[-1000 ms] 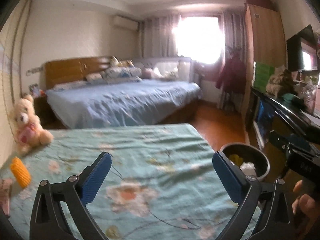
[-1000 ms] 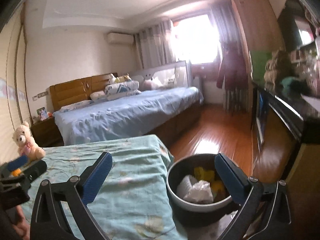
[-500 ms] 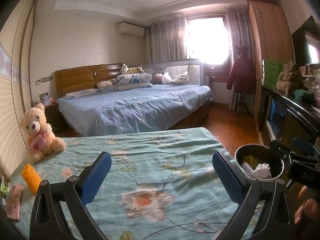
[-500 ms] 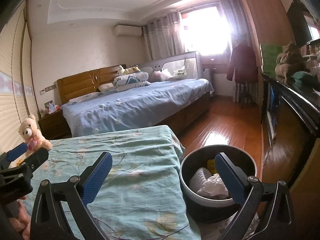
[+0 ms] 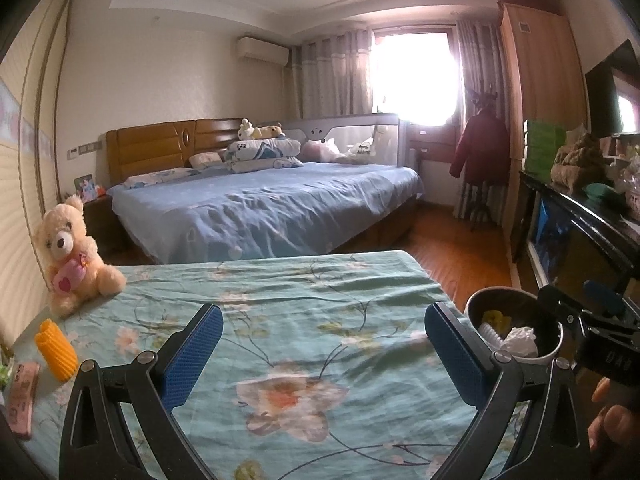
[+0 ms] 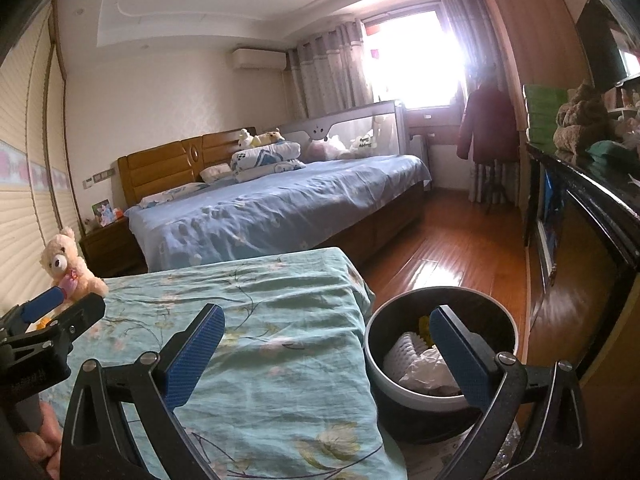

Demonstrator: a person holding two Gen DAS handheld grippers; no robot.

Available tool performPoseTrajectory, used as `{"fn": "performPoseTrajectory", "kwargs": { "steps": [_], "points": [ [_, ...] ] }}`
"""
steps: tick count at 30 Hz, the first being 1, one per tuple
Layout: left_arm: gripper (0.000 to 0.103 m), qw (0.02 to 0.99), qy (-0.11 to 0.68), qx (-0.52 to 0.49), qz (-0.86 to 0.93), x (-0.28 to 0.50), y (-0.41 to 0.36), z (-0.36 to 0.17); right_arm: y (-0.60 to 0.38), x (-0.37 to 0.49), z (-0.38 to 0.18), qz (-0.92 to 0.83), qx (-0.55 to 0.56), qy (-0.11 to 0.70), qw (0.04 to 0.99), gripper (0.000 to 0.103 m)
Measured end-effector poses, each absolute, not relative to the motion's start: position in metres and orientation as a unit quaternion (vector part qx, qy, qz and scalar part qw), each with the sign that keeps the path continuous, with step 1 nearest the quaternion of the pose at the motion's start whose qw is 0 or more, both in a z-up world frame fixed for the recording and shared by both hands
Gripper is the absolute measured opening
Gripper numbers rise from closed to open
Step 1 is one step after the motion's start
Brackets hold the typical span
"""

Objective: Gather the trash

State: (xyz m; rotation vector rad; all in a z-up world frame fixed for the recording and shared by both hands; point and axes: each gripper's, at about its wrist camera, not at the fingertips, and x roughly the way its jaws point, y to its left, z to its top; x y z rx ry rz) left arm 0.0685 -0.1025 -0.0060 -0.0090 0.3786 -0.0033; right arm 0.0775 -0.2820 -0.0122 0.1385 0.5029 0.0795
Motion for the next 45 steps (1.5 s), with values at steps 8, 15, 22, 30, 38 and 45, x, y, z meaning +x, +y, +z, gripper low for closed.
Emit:
{"fn": "performPoseTrajectory", "kwargs": {
  "steps": [8,15,22,30,38,45],
  "points": [
    [0.102,0.982,0.187,-0.001,0.000,0.0687,-0.1008,-0.0055,-0.2810,0.0745,-0.0108,0.042,0.069,0.249,0.965,0.103],
    [0.102,0.983,0.186,-0.001,-0.001,0.0675,-0.1009,-0.0052,-0.2810,0.0745,-0.0110,0.042,0.070,0.250,0.965,0.103],
    [0.102,0.983,0.182,0.006,0.000,0.0644,-0.1041,-0.0059,-0.2799,0.0739,-0.0085,0.044,0.070,0.248,0.965,0.103],
    [0.102,0.984,0.180,0.009,-0.008,0.0613,-0.1042,-0.0049,-0.2775,0.0725,-0.0046,0.046,0.069,0.246,0.966,0.103],
    [0.102,0.983,0.182,0.006,-0.008,0.0632,-0.1018,-0.0044,-0.2773,0.0719,-0.0030,0.047,0.070,0.246,0.966,0.103],
    [0.102,0.984,0.180,0.010,-0.006,0.0638,-0.1026,-0.0053,-0.2775,0.0720,-0.0036,0.047,0.071,0.246,0.965,0.103]
  ]
}}
